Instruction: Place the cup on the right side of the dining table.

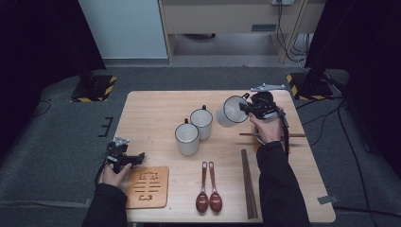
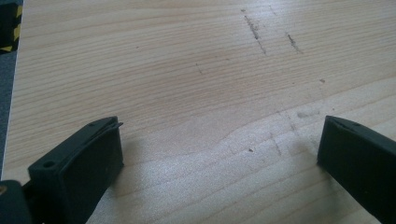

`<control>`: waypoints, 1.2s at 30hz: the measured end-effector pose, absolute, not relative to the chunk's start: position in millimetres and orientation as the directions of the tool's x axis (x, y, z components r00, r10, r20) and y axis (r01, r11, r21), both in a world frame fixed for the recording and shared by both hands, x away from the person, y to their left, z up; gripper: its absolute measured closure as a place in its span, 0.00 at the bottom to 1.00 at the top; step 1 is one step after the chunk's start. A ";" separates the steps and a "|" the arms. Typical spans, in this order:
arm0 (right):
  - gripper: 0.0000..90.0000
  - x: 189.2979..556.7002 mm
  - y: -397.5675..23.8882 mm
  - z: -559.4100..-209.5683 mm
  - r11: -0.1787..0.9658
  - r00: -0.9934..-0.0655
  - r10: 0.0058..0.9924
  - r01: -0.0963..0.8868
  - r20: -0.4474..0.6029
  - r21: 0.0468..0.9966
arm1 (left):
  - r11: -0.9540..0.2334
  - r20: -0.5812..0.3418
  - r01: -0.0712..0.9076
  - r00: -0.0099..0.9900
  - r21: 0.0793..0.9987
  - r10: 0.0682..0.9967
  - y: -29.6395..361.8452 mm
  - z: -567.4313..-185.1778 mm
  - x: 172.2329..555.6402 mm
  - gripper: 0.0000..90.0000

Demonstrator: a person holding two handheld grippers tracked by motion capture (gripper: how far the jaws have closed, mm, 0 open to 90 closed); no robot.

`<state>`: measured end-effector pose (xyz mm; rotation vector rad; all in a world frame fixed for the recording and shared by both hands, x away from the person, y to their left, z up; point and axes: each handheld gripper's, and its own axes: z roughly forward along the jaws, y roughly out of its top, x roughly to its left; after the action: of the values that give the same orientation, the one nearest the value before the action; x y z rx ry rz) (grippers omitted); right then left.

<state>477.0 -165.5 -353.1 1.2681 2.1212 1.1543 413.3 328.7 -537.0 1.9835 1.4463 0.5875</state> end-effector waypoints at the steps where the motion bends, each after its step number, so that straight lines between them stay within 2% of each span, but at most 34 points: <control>1: 0.91 478.6 -166.4 -352.9 0.240 -0.494 0.867 0.523 0.061 0.818 | -0.220 0.000 0.683 0.306 0.697 0.952 328.7 -537.0 413.3 0.00; 17: 0.91 518.6 -174.4 -360.1 0.218 -0.394 0.919 0.550 0.020 0.806 | -0.219 0.000 0.683 0.306 0.697 0.952 328.7 -537.0 413.3 0.00; 36: 0.91 561.7 -183.9 -410.4 0.229 -0.303 0.953 0.649 -0.029 0.726 | -0.219 0.000 0.683 0.306 0.697 0.952 328.7 -537.0 413.3 0.00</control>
<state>561.7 -183.9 -410.4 1.4678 2.0336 0.8497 413.3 328.7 -537.0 1.9835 1.4464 0.5874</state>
